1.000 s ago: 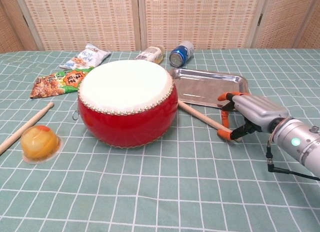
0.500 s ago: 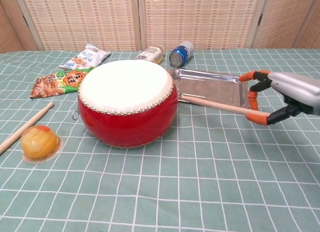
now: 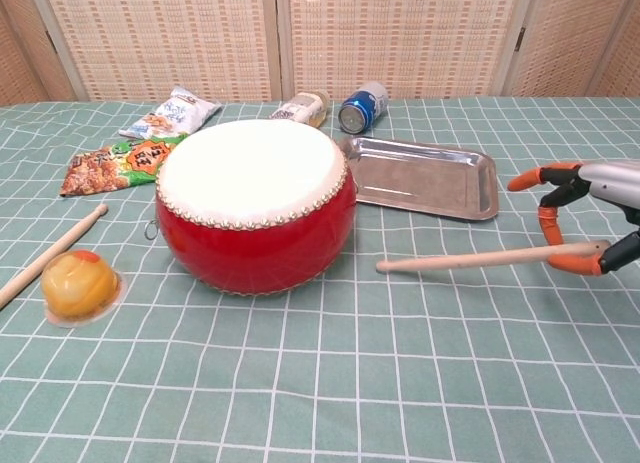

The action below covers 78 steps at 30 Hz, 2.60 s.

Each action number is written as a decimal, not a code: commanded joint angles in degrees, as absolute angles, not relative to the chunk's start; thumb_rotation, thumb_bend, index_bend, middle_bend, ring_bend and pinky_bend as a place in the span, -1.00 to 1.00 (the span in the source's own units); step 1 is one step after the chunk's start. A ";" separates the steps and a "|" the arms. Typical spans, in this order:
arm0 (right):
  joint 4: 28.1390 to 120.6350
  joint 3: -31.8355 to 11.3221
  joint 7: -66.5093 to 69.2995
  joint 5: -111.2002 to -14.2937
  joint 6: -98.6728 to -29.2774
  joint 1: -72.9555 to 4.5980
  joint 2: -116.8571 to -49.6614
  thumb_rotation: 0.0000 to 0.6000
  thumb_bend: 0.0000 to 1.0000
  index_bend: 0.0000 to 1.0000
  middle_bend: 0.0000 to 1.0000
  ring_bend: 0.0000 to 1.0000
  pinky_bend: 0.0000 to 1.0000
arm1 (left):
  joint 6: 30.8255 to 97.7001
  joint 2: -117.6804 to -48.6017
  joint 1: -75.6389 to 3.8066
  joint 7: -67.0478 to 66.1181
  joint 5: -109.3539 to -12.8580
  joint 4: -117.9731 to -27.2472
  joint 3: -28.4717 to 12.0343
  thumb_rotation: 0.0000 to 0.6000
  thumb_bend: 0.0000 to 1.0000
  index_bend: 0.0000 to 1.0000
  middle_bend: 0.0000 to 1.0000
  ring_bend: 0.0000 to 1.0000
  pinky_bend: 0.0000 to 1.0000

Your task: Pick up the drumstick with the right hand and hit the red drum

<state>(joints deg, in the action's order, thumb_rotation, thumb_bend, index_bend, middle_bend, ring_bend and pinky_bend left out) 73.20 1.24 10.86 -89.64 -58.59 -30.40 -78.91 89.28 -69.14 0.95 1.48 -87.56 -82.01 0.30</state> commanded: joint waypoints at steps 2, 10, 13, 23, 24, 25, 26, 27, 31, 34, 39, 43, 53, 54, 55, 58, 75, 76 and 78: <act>66.34 1.75 12.74 -91.07 -54.86 -33.32 -79.79 0.72 -0.18 0.02 -0.82 -1.00 -0.96 | 89.18 -68.91 1.00 1.11 -87.43 -82.40 0.30 1.00 -0.34 -0.93 -0.90 -1.00 -0.99; 65.59 2.05 9.97 -90.50 -53.41 -33.96 -79.29 0.74 -0.41 -0.36 -0.82 -1.00 -1.00 | 88.69 -68.96 0.96 1.04 -87.10 -82.41 0.27 1.00 -0.35 -0.93 -0.91 -1.00 -0.99; 68.40 2.24 8.68 -91.03 -54.60 -33.72 -78.27 0.74 -0.44 -0.39 -0.82 -1.00 -1.00 | 88.79 -68.95 0.97 1.33 -87.07 -82.19 0.16 1.00 -0.35 -0.93 -0.90 -1.00 -0.99; 71.47 4.17 5.94 -95.03 -57.59 -33.28 -82.33 0.73 -0.45 -0.23 -0.82 -1.00 -1.00 | 88.96 -69.27 1.14 2.34 -87.29 -81.42 0.26 1.00 -0.35 -0.93 -0.90 -1.00 -0.99; 70.91 4.09 5.52 -95.15 -57.98 -33.17 -83.24 0.74 -0.45 -0.21 -0.82 -1.00 -1.00 | 88.99 -69.31 1.16 2.42 -87.30 -81.31 0.25 1.00 -0.35 -0.93 -0.90 -1.00 -0.99; 70.26 4.02 5.20 -95.30 -58.36 -33.10 -84.15 0.74 -0.45 -0.19 -0.81 -1.00 -1.00 | 89.00 -69.34 1.17 2.47 -87.30 -81.21 0.26 1.00 -0.35 -0.93 -0.90 -1.00 -0.99; 69.45 3.92 4.96 -95.34 -58.63 -33.05 -85.27 0.74 -0.45 -0.18 -0.81 -1.00 -1.00 | 88.98 -69.38 1.18 2.62 -87.32 -81.10 0.28 1.00 -0.35 -0.93 -0.90 -1.00 -0.99; 68.94 3.83 4.91 -95.32 -58.75 -33.05 -86.04 0.74 -0.45 -0.16 -0.81 -1.00 -1.00 | 88.98 -69.40 1.18 2.75 -87.34 -80.99 0.27 1.00 -0.35 -0.93 -0.90 -1.00 -0.99; 67.15 3.40 4.99 -95.27 -59.09 -33.30 -88.84 0.74 -0.45 -0.12 -0.81 -1.00 -1.00 | 89.07 -69.53 1.24 3.24 -87.29 -80.51 0.21 1.00 -0.34 -0.93 -0.90 -1.00 -0.99; 65.82 3.23 4.70 -95.26 -59.13 -33.54 -90.48 0.75 -0.45 -0.07 -0.81 -1.00 -1.00 | 88.90 -69.70 1.30 3.71 -87.09 -80.04 0.21 1.00 -0.35 -0.93 -0.90 -1.00 -0.99; 63.93 3.18 4.60 -94.66 -58.36 -33.86 -92.22 0.74 -0.39 0.00 -0.81 -1.00 -1.00 | 88.61 -70.12 1.40 4.46 -86.85 -79.10 0.27 1.00 -0.35 -0.93 -0.90 -1.00 -0.99; 63.16 3.40 4.60 -94.45 -58.31 -33.80 -92.69 0.74 -0.34 0.07 -0.81 -1.00 -1.00 | 88.51 -70.36 1.51 5.00 -86.59 -78.40 0.21 1.00 -0.35 -0.93 -0.90 -1.00 -0.99; 63.54 3.17 6.89 -94.11 -60.68 -33.07 -92.76 0.76 -0.18 0.26 -0.78 -1.00 -0.99 | 88.75 -70.64 1.71 5.85 -86.73 -77.51 0.23 1.00 -0.34 -0.93 -0.90 -1.00 -0.99; 64.28 2.88 8.59 -94.07 -61.68 -32.84 -92.43 0.76 -0.18 0.27 -0.77 -1.00 -0.98 | 88.79 -70.61 1.74 5.87 -86.75 -77.48 0.24 1.00 -0.34 -0.93 -0.90 -1.00 -0.99; 65.22 2.58 10.83 -94.01 -62.71 -32.63 -91.96 0.77 -0.18 0.28 -0.76 -1.00 -0.97 | 88.83 -70.57 1.76 5.90 -86.77 -77.47 0.24 1.00 -0.35 -0.93 -0.90 -1.00 -0.99; 68.47 1.24 20.46 -93.76 -66.58 -31.91 -89.93 0.78 -0.16 0.28 -0.73 -1.00 -0.95 | 89.02 -70.43 1.78 5.94 -86.91 -77.57 0.20 1.00 -0.35 -0.93 -0.90 -1.00 -0.99; 61.37 -1.86 88.28 -91.14 -70.48 -30.93 -88.75 0.82 -0.13 0.18 -0.67 -0.89 -0.75 | 89.52 -68.87 1.45 2.50 -88.06 -81.09 0.30 1.00 -0.35 -0.93 -0.90 -1.00 -0.99; 60.35 -1.82 91.49 -91.29 -70.30 -31.19 -89.23 0.82 -0.13 0.17 -0.66 -0.88 -0.73 | 89.51 -68.78 1.46 2.33 -88.07 -81.28 0.33 1.00 -0.35 -0.93 -0.90 -1.00 -0.99; 57.81 -1.71 97.93 -91.63 -69.88 -31.82 -90.36 0.82 -0.13 0.16 -0.64 -0.84 -0.67 | 89.51 -68.61 1.50 1.98 -88.02 -81.67 0.36 1.00 -0.35 -0.93 -0.90 -1.00 -0.99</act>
